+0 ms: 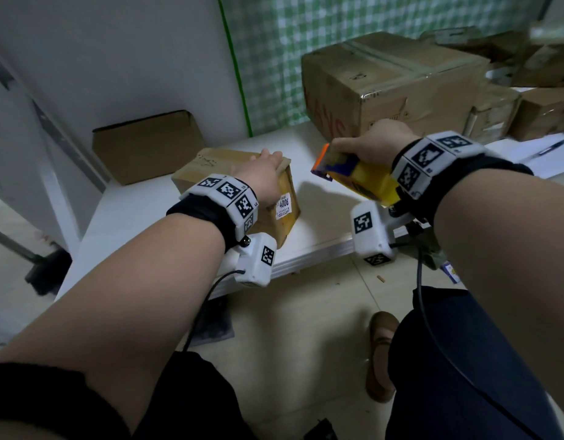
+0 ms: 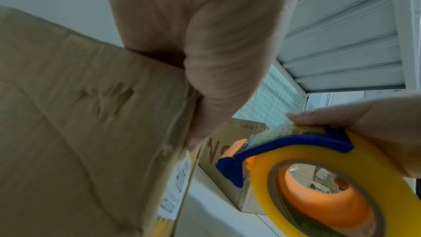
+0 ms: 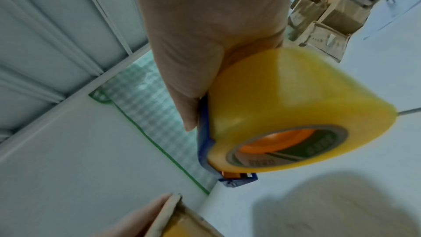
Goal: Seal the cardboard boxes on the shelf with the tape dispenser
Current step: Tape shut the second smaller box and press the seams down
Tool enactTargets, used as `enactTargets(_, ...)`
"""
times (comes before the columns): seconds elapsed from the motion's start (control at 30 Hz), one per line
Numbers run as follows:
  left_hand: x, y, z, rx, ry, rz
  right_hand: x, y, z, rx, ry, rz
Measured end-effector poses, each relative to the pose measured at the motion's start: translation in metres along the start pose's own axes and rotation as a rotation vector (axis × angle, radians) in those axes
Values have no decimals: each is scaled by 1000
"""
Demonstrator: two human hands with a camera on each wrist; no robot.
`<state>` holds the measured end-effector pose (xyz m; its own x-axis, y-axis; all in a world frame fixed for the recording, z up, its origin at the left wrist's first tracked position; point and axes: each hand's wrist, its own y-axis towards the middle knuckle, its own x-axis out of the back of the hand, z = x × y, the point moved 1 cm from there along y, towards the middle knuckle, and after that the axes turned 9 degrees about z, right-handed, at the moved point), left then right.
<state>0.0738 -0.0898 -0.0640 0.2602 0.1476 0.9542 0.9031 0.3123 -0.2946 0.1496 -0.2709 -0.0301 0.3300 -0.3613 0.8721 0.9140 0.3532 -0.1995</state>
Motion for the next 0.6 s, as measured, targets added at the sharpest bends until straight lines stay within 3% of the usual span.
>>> enactTargets(0.27, 2, -15, 35, -197, 1, 22, -32, 12, 0, 69, -99, -8)
enactTargets(0.37, -2, -16, 38, -184, 37, 18, -53, 17, -2, 92, -206, 11)
enactTargets(0.6, -11, -14, 40, -115, 83, -70, -73, 18, 2, 77, -399, 217)
